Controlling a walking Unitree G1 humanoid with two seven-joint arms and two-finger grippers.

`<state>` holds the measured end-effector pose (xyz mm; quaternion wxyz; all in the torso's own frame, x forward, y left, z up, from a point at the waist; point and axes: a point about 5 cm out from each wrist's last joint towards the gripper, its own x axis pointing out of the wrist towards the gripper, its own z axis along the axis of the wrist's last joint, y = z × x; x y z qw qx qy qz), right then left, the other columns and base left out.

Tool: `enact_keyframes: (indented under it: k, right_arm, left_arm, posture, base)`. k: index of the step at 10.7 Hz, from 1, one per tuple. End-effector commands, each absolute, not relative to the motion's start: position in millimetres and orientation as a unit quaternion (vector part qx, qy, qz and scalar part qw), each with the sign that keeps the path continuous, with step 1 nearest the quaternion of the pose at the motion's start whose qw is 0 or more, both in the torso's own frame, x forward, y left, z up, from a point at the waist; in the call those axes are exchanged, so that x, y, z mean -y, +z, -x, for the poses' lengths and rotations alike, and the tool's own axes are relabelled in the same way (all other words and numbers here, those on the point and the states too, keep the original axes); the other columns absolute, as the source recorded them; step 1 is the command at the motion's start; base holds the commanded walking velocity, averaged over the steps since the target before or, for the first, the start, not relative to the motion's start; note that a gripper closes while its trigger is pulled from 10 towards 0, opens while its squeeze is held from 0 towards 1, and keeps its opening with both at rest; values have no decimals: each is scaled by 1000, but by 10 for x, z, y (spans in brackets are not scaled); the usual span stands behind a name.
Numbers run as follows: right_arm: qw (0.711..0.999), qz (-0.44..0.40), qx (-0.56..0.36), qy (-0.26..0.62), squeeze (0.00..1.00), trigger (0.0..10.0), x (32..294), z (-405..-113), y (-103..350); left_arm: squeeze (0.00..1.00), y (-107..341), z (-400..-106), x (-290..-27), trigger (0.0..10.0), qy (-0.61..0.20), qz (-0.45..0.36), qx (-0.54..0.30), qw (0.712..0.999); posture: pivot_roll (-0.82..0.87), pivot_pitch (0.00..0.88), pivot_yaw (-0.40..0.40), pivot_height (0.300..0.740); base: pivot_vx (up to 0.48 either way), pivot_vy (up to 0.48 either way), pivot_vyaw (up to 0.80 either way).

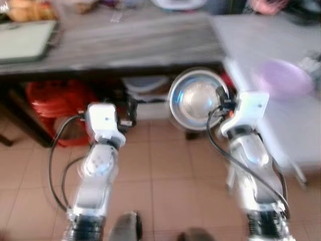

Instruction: Setting the table

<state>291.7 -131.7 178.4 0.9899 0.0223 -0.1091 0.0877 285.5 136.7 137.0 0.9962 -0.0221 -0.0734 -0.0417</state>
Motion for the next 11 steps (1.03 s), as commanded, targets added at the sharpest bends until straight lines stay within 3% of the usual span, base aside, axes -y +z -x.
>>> enact_keyframes:
  k: [1, 3, 11]
  right_arm:
    - [991, -11, 113, 78, 0, 10000, 1406, -2919, 1789]
    - [989, -1, 120, 84, 0, 10000, 1388, -2930, 1814]
    - [990, -21, 123, 58, 0, 10000, 1415, -2999, 1839]
  left_arm:
    - [0, 1401, -2853, -1304, 10000, -54, 31, 80, 995]
    - [0, 1406, -2851, -1299, 10000, -55, 29, 82, 995]
    - [0, 1400, -2819, -1256, 10000, -70, 36, 81, 994]
  posture:
    - [-46, 125, 21, 740]
    - [-45, 125, 22, 740]
    - [-40, 154, 24, 740]
  base:
    - [480, 0, 0]
    - [480, 0, 700]
    - [480, 0, 0]
